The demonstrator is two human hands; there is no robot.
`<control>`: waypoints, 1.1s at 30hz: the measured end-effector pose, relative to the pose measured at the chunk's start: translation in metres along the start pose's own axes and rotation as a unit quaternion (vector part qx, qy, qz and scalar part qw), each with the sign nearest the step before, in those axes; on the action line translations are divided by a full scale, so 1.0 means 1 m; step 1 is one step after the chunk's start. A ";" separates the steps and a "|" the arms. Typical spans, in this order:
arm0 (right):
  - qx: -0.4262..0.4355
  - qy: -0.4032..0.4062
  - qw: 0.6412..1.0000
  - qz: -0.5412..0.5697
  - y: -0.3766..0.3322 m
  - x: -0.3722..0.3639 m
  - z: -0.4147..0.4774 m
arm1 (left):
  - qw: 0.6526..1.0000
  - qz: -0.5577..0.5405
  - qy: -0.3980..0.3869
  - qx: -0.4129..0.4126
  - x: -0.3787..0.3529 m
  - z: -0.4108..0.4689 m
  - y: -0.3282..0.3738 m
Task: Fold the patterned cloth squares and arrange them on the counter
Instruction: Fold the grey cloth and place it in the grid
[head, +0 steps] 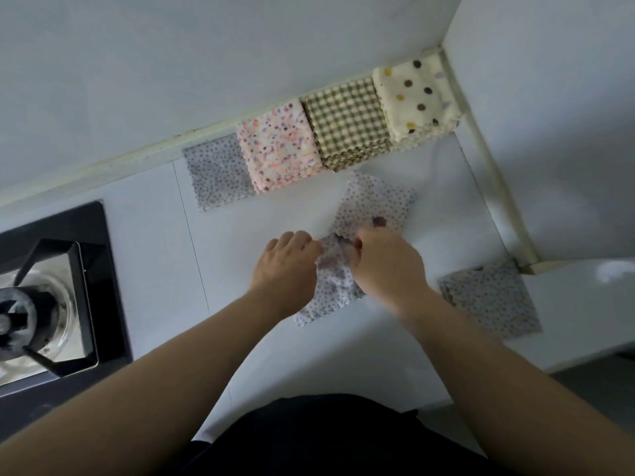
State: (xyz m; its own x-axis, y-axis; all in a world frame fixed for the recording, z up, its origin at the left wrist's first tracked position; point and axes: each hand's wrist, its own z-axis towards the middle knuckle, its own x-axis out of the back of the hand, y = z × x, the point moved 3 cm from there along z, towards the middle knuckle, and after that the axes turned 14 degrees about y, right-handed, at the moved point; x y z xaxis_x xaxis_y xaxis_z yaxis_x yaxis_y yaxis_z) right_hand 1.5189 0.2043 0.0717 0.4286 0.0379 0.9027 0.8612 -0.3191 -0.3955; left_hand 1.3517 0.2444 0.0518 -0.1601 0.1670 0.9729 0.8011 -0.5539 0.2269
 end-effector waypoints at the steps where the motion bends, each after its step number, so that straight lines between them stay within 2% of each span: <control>1: -0.011 -0.013 1.000 -0.014 -0.002 -0.003 -0.005 | 1.000 0.006 -0.024 0.014 -0.002 -0.003 0.000; 5: -0.001 -0.039 0.997 -0.072 -0.010 -0.025 -0.022 | 0.997 -0.002 -0.052 0.062 0.003 -0.005 0.000; 7: 0.012 -0.043 0.997 -0.068 -0.012 -0.034 -0.025 | 0.994 -0.019 -0.063 0.090 0.005 -0.004 -0.002; 11: -0.019 -0.083 0.994 0.065 -0.010 -0.031 -0.021 | 0.979 -0.071 -0.112 0.153 0.003 0.000 -0.011; 13: -0.051 -0.103 0.984 0.134 -0.004 -0.023 -0.018 | 0.972 -0.115 -0.107 0.173 0.005 0.003 -0.012; 18: -0.193 -0.076 0.938 0.276 0.025 0.007 -0.010 | 0.923 -0.269 -0.070 0.267 0.015 0.013 -0.001; 20: -0.240 -0.058 0.916 0.316 0.038 0.012 -0.004 | 0.913 -0.293 -0.052 0.278 0.020 0.023 0.007; 23: -0.316 -0.048 0.861 0.395 0.051 0.014 0.004 | 0.910 -0.296 -0.020 0.290 0.023 0.040 0.019; 25: -0.337 -0.048 0.835 0.432 0.055 0.015 0.009 | 0.903 -0.310 -0.005 0.296 0.023 0.052 0.026; 27: -0.335 -0.029 0.834 0.437 0.059 0.019 0.014 | 0.899 -0.316 0.001 0.304 0.021 0.065 0.032; 33: -0.322 0.067 0.863 0.383 0.075 0.017 0.041 | 0.911 -0.280 -0.007 0.301 0.009 0.107 0.036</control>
State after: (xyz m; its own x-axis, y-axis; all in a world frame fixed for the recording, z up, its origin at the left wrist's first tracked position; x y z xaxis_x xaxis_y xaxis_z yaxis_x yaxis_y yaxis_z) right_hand 1.6016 0.2195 0.0501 0.7328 -0.5130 0.4470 -0.0092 -0.6644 -0.7474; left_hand 1.4406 0.3131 0.0643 -0.6376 0.2995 0.7098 0.7677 0.1699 0.6179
